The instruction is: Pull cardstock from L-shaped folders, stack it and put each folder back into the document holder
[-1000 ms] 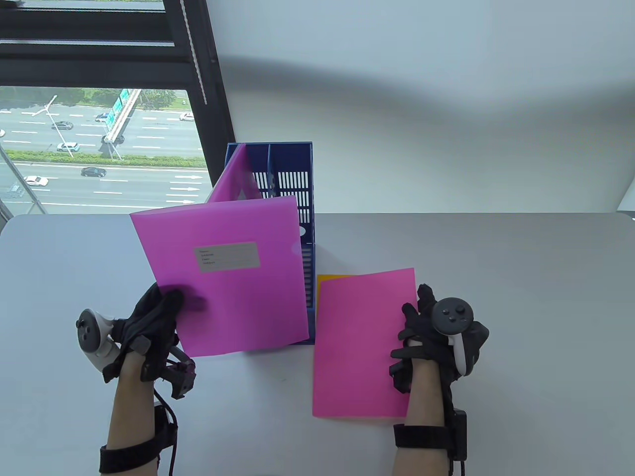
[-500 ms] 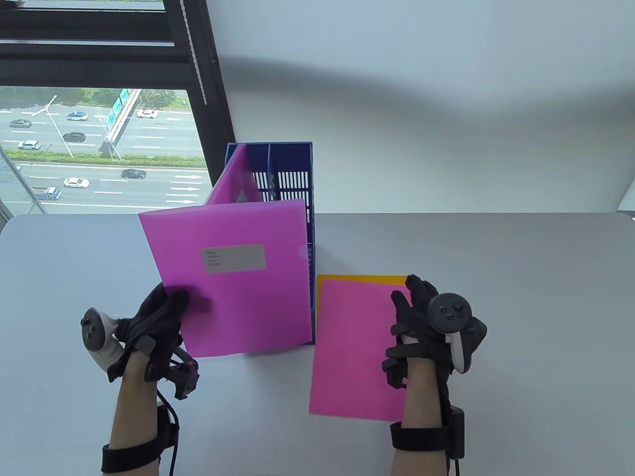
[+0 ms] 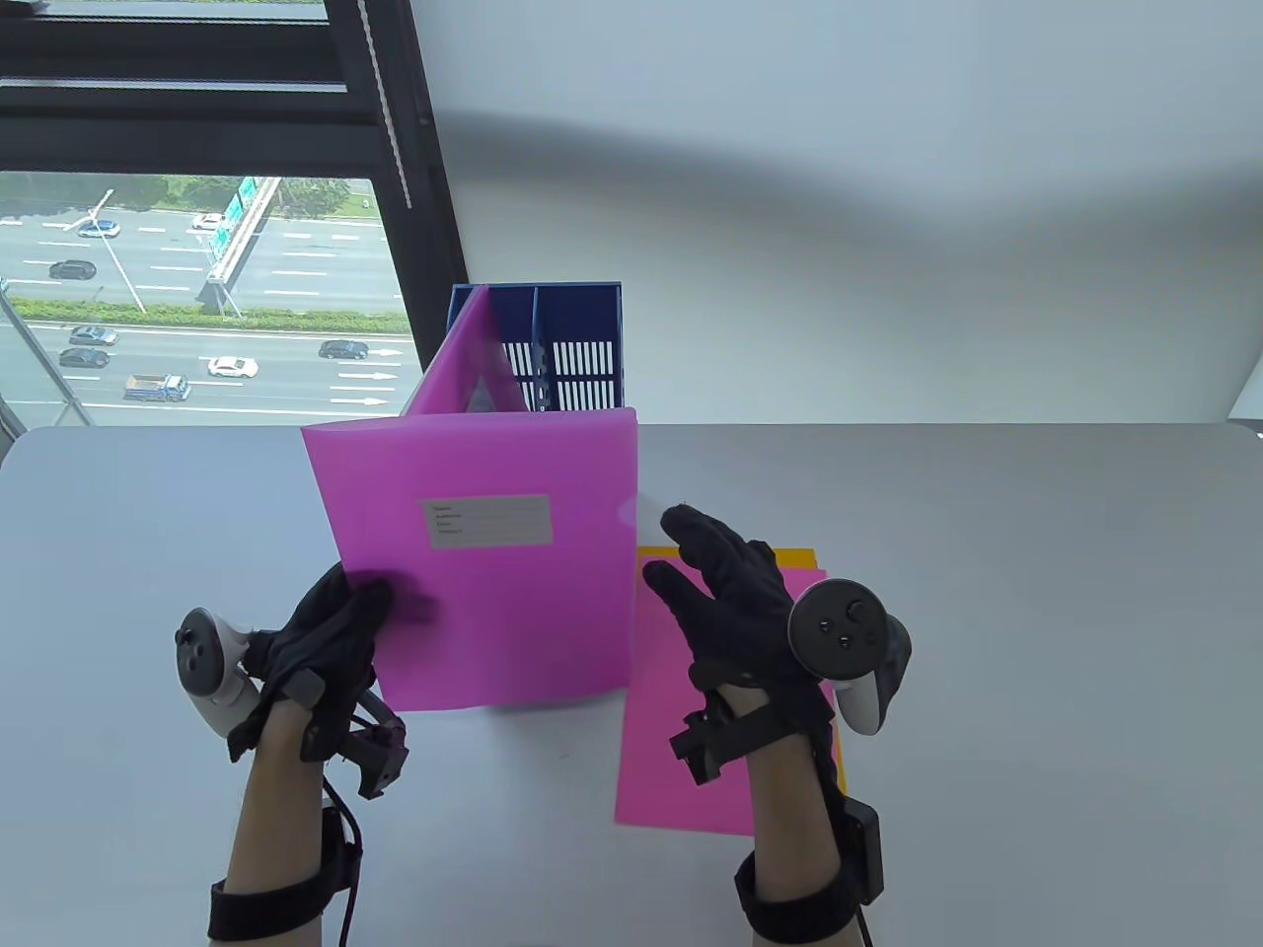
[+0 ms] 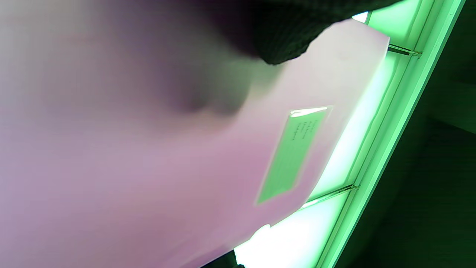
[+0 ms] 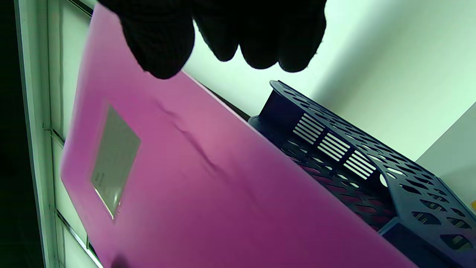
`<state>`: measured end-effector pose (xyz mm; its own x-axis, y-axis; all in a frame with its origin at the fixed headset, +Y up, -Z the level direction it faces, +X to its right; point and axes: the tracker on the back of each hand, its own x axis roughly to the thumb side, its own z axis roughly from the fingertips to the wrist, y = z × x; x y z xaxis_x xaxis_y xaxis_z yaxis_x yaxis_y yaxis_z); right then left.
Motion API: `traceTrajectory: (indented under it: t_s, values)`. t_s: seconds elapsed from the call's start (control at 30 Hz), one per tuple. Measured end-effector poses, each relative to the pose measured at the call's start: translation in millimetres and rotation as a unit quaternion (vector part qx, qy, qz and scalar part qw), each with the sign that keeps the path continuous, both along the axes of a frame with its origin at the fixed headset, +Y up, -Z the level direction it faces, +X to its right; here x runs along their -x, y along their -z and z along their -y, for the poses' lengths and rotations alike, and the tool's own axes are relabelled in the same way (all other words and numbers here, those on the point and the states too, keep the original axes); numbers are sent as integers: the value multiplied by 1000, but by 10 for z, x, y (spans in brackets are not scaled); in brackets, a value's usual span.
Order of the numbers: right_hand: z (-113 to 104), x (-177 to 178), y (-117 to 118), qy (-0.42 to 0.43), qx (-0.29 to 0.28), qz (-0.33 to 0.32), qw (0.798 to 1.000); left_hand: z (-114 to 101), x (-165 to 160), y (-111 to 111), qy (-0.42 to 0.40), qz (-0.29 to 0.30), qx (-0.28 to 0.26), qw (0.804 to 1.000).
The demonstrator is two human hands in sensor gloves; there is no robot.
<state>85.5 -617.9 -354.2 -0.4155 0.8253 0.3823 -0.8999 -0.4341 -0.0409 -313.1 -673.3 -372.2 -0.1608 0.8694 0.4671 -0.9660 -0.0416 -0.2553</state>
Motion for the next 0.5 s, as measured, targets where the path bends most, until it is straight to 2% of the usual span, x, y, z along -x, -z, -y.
traceTrajectory:
  t_s: [0.13,0.27,0.37,0.5]
  values:
    - [3,103,18,-30,0,-13,999,-26,-42,-11,4,5,-4,1000]
    - [-29,102,-3,-34,-31,19,999,-79,-81,-46,28,-14,-13,999]
    - [-67,71,-49,-43,-51,53,996,-191,-94,-103,118,-51,-41,991]
    - [-107,23,-103,-37,-74,85,993,-378,-123,-203,267,-100,-89,954]
